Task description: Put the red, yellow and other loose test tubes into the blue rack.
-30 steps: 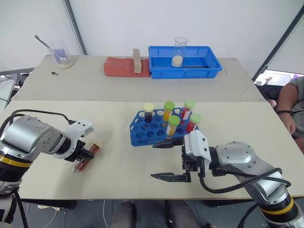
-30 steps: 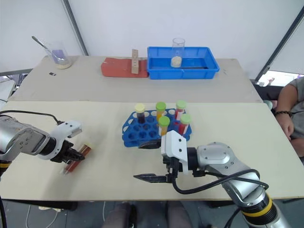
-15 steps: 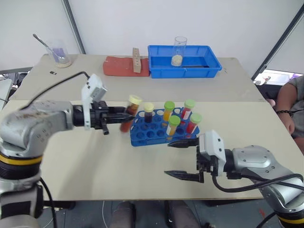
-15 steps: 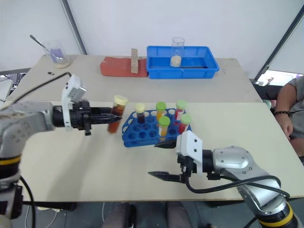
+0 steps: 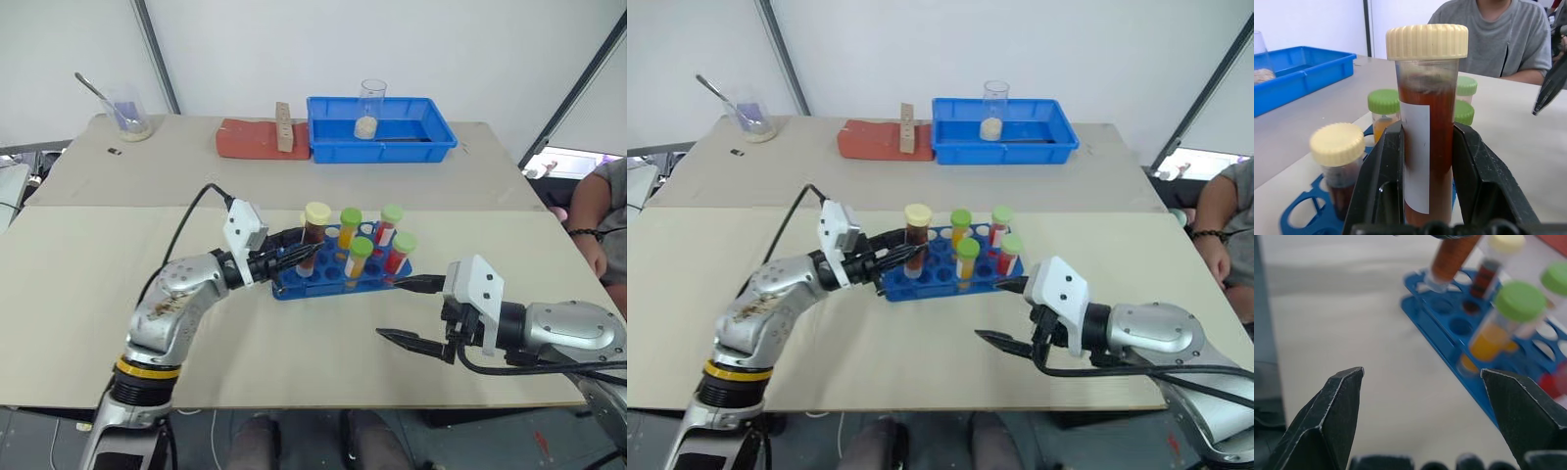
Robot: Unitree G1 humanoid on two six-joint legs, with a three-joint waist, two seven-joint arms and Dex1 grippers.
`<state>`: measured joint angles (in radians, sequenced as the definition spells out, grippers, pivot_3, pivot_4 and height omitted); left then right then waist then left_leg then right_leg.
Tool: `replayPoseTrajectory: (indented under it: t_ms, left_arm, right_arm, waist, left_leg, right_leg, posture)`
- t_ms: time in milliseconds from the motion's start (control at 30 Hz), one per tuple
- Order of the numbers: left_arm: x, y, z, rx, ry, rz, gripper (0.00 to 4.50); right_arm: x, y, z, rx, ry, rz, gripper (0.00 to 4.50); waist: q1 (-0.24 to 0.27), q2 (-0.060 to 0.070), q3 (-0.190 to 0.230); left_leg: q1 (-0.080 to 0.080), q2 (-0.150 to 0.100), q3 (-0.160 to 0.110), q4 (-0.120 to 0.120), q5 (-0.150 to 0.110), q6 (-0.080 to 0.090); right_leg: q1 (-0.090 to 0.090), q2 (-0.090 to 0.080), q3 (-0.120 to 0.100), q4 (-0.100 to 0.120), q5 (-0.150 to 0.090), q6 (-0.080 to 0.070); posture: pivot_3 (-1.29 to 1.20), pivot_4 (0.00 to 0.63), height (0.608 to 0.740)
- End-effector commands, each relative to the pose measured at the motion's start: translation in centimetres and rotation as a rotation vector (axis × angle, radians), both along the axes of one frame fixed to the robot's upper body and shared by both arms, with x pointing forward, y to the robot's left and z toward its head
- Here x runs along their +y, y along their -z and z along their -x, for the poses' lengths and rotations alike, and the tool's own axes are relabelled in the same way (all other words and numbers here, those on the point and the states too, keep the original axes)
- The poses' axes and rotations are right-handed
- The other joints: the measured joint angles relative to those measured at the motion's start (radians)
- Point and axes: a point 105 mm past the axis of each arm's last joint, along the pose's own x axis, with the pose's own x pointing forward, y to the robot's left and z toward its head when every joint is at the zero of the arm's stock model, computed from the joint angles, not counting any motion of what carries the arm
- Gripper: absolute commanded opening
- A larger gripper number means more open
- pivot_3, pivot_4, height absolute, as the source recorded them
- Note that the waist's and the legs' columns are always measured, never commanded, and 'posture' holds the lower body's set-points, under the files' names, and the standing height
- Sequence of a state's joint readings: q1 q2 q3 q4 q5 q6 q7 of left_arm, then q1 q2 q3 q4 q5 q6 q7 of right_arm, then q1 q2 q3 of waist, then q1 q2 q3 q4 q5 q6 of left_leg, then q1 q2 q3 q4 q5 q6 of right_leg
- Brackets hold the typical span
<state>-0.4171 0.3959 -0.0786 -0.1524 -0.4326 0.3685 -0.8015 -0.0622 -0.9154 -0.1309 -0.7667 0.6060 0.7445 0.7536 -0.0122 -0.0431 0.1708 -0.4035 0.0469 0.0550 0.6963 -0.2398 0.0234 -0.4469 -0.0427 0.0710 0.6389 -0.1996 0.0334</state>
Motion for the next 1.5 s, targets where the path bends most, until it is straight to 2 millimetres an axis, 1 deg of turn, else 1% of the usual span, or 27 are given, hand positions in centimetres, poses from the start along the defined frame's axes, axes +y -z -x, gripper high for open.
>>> replayPoseTrajectory:
  t_ms: [33, 133, 167, 200, 367, 567, 800, 933, 1000, 1033, 1167, 1200, 1300, 1333, 1433, 1467, 1500]
  left_arm:
    - [-0.4, 0.1, -0.3, -0.038, 0.011, 0.012, 0.87]
    - [-0.8, 0.3, -0.2, -0.063, 0.03, 0.013, 0.87]
    - [-0.9, 0.5, -0.2, -0.061, 0.035, 0.014, 0.87]
    - [-1.0, 0.7, -0.1, -0.06, 0.04, 0.012, 0.87]
    - [-0.9, 1.3, -0.5, -0.07, 0.031, 0.0, 0.87]
    - [-0.3, 2.0, -1.0, -0.074, -0.012, -0.005, 0.87]
    - [-1.0, 2.6, -0.8, -0.059, -0.015, 0.018, 0.87]
    - [-0.3, 2.4, -0.9, -0.053, -0.044, 0.05, 0.87]
    - [0.4, 2.5, -1.0, -0.058, -0.077, 0.034, 1.89]
    - [0.6, 2.6, -0.8, -0.059, -0.073, 0.021, 2.27]
    - [1.1, 2.8, 0.0, -0.069, -0.049, -0.018, 4.14]
    - [1.2, 2.8, 0.2, -0.072, -0.047, -0.029, 4.46]
    - [3.5, 2.3, 1.2, -0.113, -0.056, -0.135, 4.46]
    - [4.5, 1.8, 1.5, -0.129, -0.065, -0.176, 4.46]
    - [7.5, 0.5, 1.9, -0.137, -0.136, -0.3, 4.46]
    - [8.0, 0.4, 2.0, -0.136, -0.149, -0.33, 4.46]
    - [9.4, 0.3, 2.1, -0.125, -0.184, -0.396, 4.46]
  right_arm:
    - [0.2, -1.1, 0.4, -0.041, 0.007, -0.007, 4.29]
    - [0.4, -1.3, 0.6, -0.046, -0.001, -0.018, 4.29]
    - [0.5, -1.3, 0.7, -0.048, -0.004, -0.025, 4.29]
    - [0.6, -1.3, 0.7, -0.048, -0.002, -0.029, 4.29]
    - [0.7, -1.1, 1.0, -0.046, 0.007, -0.04, 4.29]
    - [1.2, -1.1, 1.2, -0.056, -0.005, -0.074, 4.29]
    - [1.4, -1.0, 1.0, -0.061, -0.015, -0.081, 4.29]
    - [1.5, -1.0, 1.1, -0.062, -0.025, -0.085, 4.29]
    - [1.4, -0.8, 1.0, -0.058, -0.026, -0.085, 4.29]
    - [1.3, -0.8, 1.0, -0.057, -0.024, -0.083, 4.29]
    - [0.9, -0.7, 0.6, -0.053, -0.01, -0.076, 4.29]
    - [0.8, -0.7, 0.5, -0.053, -0.007, -0.074, 4.29]
    - [-0.2, -1.2, -0.6, -0.108, 0.033, -0.041, 4.29]
    - [-0.7, -1.4, -0.9, -0.124, 0.035, -0.023, 4.29]
    - [-2.4, -2.2, -1.4, -0.161, 0.022, 0.011, 4.29]
    - [-3.0, -2.5, -1.5, -0.183, 0.013, 0.03, 4.29]
    - [-3.6, -2.7, -1.6, -0.194, 0.001, 0.049, 4.29]
  waist:
    - [-0.001, 0.0, 0.0]
    - [-0.001, 0.0, 0.0]
    - [-0.001, 0.0, 0.0]
    - [-0.001, 0.0, 0.0]
    - [0.0, 0.0, 0.0]
    - [-0.003, 0.0, 0.0]
    - [-0.001, 0.0, 0.0]
    - [0.0, 0.0, 0.0]
    - [0.0, 0.0, 0.0]
    - [-0.002, 0.0, 0.0]
    - [-0.003, 0.0, 0.0]
    - [-0.003, 0.0, 0.0]
    - [-0.006, 0.0, 0.0]
    - [-0.006, 0.0, 0.0]
    - [-0.004, 0.0, 0.0]
    - [-0.003, 0.001, 0.0]
    - [-0.001, 0.001, 0.0]
  left_leg:
    - [0.0, 0.0, 0.0, 0.0, 0.0, 0.0]
    - [-0.001, 0.0, -0.001, -0.001, 0.0, 0.0]
    - [-0.001, 0.0, -0.001, -0.001, 0.0, 0.0]
    - [-0.001, 0.0, -0.001, -0.001, 0.0, 0.0]
    - [-0.001, 0.0, 0.0, -0.001, 0.0, 0.0]
    - [0.0, 0.0, 0.0, -0.001, 0.0, 0.0]
    - [0.0, 0.0, 0.0, -0.001, 0.0, 0.0]
    - [0.0, 0.0, -0.001, -0.001, 0.0, 0.0]
    - [0.0, 0.001, -0.001, -0.001, 0.0, 0.0]
    - [0.0, 0.001, -0.001, -0.001, 0.0, 0.0]
    - [0.0, 0.001, 0.0, -0.002, 0.0, 0.0]
    - [0.0, 0.001, 0.0, -0.002, 0.0, 0.0]
    - [0.0, 0.001, 0.0, -0.002, 0.0, 0.0]
    - [0.0, 0.002, 0.0, -0.002, 0.0, 0.0]
    - [0.0, 0.002, 0.001, -0.002, 0.0, 0.0]
    - [0.0, 0.002, 0.001, -0.003, 0.0, 0.0]
    - [0.0, 0.002, 0.001, -0.003, 0.0, 0.0]
  right_leg:
    - [0.0, 0.0, 0.0, -0.001, 0.0, 0.0]
    - [0.0, 0.0, 0.0, -0.003, 0.002, 0.004]
    - [0.0, 0.0, 0.0, -0.005, 0.005, 0.009]
    - [0.001, 0.0, -0.001, -0.007, 0.006, 0.009]
    - [0.005, -0.001, -0.001, -0.013, 0.005, 0.008]
    - [0.006, -0.001, 0.0, -0.013, 0.006, 0.007]
    - [0.006, -0.001, -0.001, -0.013, 0.006, 0.006]
    - [0.006, -0.001, -0.001, -0.013, 0.006, 0.006]
    - [0.006, -0.001, -0.001, -0.013, 0.006, 0.006]
    - [0.006, -0.001, -0.001, -0.013, 0.006, 0.006]
    - [0.006, 0.0, -0.001, -0.013, 0.005, 0.006]
    - [0.006, 0.0, -0.001, -0.013, 0.005, 0.006]
    - [0.005, -0.001, -0.001, -0.014, 0.005, 0.006]
    - [0.005, -0.001, -0.001, -0.014, 0.005, 0.005]
    - [0.003, -0.001, -0.001, -0.013, 0.005, 0.005]
    - [0.003, -0.001, -0.001, -0.013, 0.005, 0.004]
    - [0.003, -0.001, -0.001, -0.013, 0.004, 0.004]
  posture:
    - [0.0, 0.15, 0.729]
    - [0.0, 0.15, 0.729]
    - [0.0, 0.15, 0.729]
    - [0.0, 0.15, 0.729]
    - [0.0, 0.15, 0.729]
    - [0.0, 0.15, 0.729]
    - [0.0, 0.15, 0.729]
    - [0.0, 0.15, 0.729]
    - [0.0, 0.15, 0.729]
    - [0.0, 0.15, 0.729]
    - [0.0, 0.15, 0.729]
    - [0.0, 0.15, 0.729]
    - [0.0, 0.15, 0.729]
    - [0.0, 0.15, 0.729]
    - [0.0, 0.15, 0.729]
    - [0.0, 0.15, 0.729]
    - [0.0, 0.15, 0.729]
